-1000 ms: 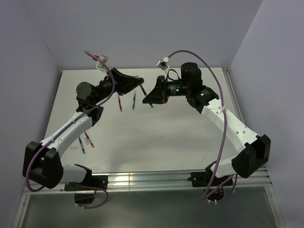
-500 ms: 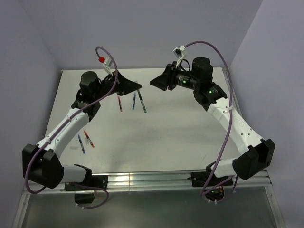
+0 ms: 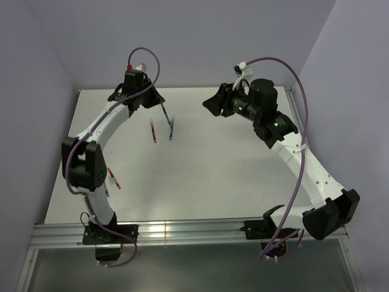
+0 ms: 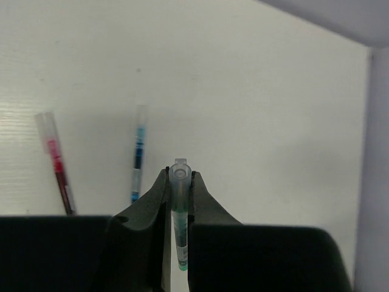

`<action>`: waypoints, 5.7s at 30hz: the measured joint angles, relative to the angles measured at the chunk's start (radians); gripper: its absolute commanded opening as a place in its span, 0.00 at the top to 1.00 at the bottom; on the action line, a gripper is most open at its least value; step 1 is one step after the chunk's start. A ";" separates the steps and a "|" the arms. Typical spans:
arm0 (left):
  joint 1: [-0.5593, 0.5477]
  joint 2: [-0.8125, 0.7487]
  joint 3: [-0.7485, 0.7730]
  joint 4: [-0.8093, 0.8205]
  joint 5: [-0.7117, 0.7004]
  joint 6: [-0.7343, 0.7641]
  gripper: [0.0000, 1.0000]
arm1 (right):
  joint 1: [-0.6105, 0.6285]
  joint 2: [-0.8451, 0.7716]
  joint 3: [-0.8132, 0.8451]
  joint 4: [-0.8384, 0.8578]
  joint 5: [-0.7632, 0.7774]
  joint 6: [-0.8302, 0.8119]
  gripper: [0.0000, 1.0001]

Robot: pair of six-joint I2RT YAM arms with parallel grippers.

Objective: Insert the pens into the pen caps
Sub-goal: Place the pen at the center of the board, then pick up the pen from the center of the board.

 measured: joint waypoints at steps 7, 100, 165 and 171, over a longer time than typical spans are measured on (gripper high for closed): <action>0.001 0.313 0.212 -0.208 -0.152 0.084 1.00 | 0.013 0.000 -0.010 -0.030 0.051 -0.015 0.47; 0.423 -0.364 -0.761 -0.234 -0.338 -0.066 0.59 | 0.138 0.084 -0.006 -0.121 0.115 -0.064 0.48; 0.433 -0.246 -0.737 -0.223 -0.327 -0.035 0.96 | 0.174 0.117 0.000 -0.140 0.162 -0.101 0.49; 0.433 -0.242 -0.732 -0.220 -0.319 -0.032 1.00 | 0.174 0.119 0.000 -0.140 0.161 -0.101 0.49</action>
